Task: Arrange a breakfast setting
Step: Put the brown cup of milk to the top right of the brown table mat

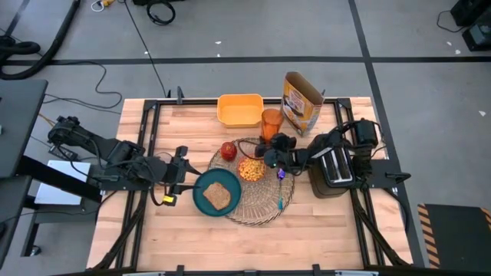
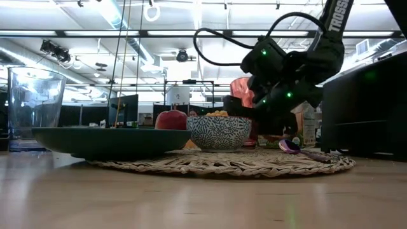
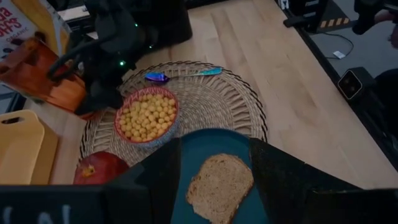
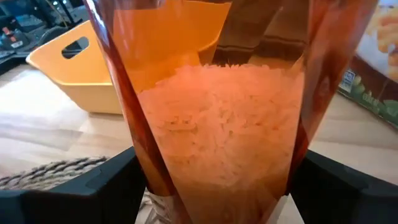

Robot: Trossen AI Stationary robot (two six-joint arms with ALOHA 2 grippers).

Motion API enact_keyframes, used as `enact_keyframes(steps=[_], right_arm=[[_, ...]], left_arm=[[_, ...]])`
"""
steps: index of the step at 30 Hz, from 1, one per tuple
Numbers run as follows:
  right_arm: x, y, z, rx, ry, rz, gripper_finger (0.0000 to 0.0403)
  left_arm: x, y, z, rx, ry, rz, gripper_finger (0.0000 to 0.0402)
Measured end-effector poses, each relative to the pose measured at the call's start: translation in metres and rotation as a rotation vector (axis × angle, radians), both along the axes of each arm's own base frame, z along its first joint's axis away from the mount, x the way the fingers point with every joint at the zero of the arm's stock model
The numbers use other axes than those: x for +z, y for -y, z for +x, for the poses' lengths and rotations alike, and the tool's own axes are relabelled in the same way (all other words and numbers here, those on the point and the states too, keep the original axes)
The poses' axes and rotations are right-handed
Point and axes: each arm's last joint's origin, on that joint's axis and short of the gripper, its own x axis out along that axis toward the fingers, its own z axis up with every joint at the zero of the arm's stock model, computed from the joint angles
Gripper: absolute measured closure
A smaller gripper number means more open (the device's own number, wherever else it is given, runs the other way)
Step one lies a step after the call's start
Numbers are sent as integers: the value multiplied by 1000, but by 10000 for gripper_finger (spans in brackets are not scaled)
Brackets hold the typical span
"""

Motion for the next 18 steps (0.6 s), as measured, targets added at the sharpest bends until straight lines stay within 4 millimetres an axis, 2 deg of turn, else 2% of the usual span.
enact_keyframes(steps=[10, 18], right_arm=[[0, 17, -3, -18, -106, -36, 65], [-4, 19, -7, -24, -167, -37, 65]], left_arm=[[0, 0, 0, 11, -2, -16, 207], [0, 0, 0, 18, -2, -26, 207]])
